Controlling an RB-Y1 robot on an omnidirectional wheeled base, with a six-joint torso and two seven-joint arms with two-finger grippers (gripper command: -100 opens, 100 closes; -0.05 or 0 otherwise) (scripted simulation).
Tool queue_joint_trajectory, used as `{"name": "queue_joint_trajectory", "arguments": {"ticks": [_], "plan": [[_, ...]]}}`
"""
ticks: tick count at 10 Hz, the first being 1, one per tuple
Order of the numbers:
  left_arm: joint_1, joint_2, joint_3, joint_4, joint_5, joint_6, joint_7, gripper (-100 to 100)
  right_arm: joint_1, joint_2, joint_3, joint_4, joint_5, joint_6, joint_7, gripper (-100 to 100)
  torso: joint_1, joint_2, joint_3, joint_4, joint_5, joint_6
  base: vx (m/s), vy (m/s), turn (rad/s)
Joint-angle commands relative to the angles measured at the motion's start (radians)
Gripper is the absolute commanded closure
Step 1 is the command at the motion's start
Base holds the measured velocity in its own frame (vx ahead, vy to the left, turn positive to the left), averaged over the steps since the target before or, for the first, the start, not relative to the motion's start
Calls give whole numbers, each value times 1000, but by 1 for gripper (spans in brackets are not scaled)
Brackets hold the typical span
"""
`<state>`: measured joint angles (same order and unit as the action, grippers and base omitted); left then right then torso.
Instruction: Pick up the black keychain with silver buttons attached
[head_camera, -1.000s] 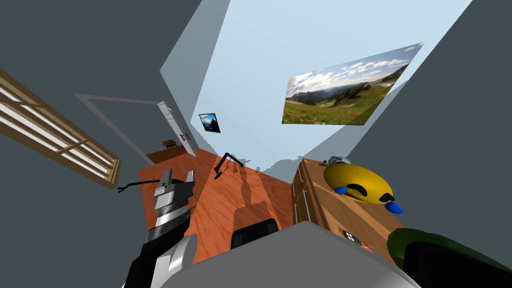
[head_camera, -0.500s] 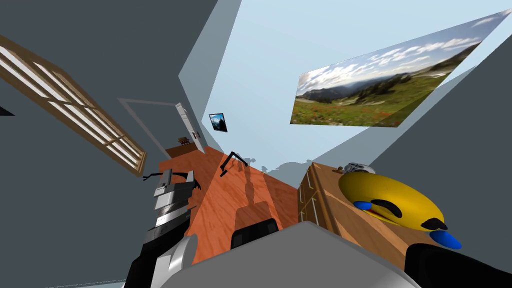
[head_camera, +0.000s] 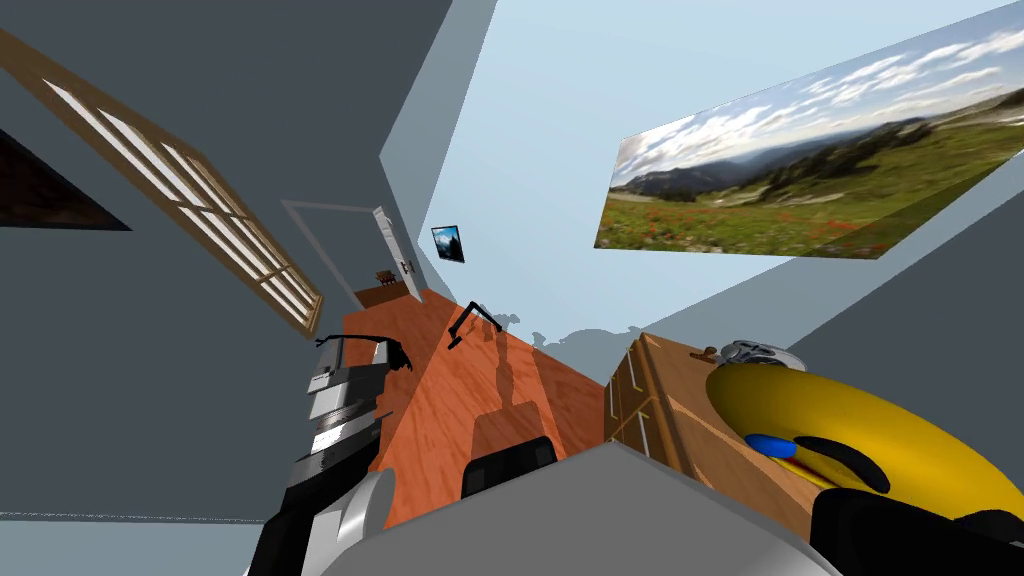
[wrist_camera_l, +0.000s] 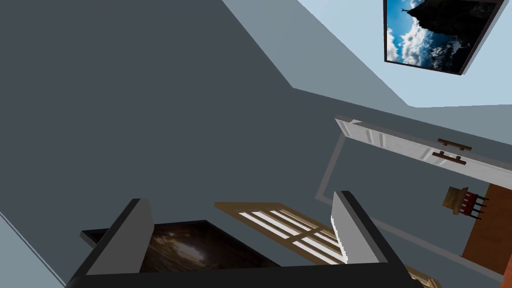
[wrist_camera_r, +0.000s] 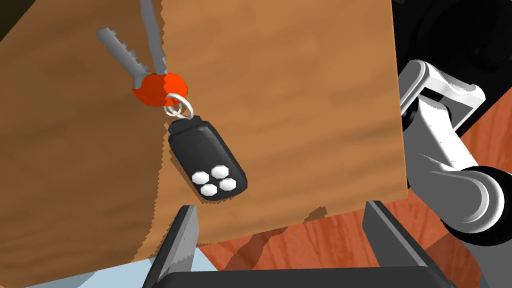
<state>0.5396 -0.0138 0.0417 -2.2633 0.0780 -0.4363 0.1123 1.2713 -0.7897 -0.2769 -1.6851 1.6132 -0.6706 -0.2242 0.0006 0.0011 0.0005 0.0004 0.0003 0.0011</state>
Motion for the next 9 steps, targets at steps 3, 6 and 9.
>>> {"name": "queue_joint_trajectory", "arguments": {"ticks": [3,6,9], "plan": [[0,0,0,0,0,0,0,0,9,-37,22,28,97,-2,-34,-100,-2,1,0,0,0,0,-1,-49,170],[0,0,0,0,0,0,0,0,3,-49,36,41,123,-6,-45,-100,-3,3,2,1,-1,0,-26,-58,77],[0,0,0,0,0,0,0,0,-30,-34,69,92,122,12,-27,-100,1,1,1,0,0,1,1,-4,42]]}}
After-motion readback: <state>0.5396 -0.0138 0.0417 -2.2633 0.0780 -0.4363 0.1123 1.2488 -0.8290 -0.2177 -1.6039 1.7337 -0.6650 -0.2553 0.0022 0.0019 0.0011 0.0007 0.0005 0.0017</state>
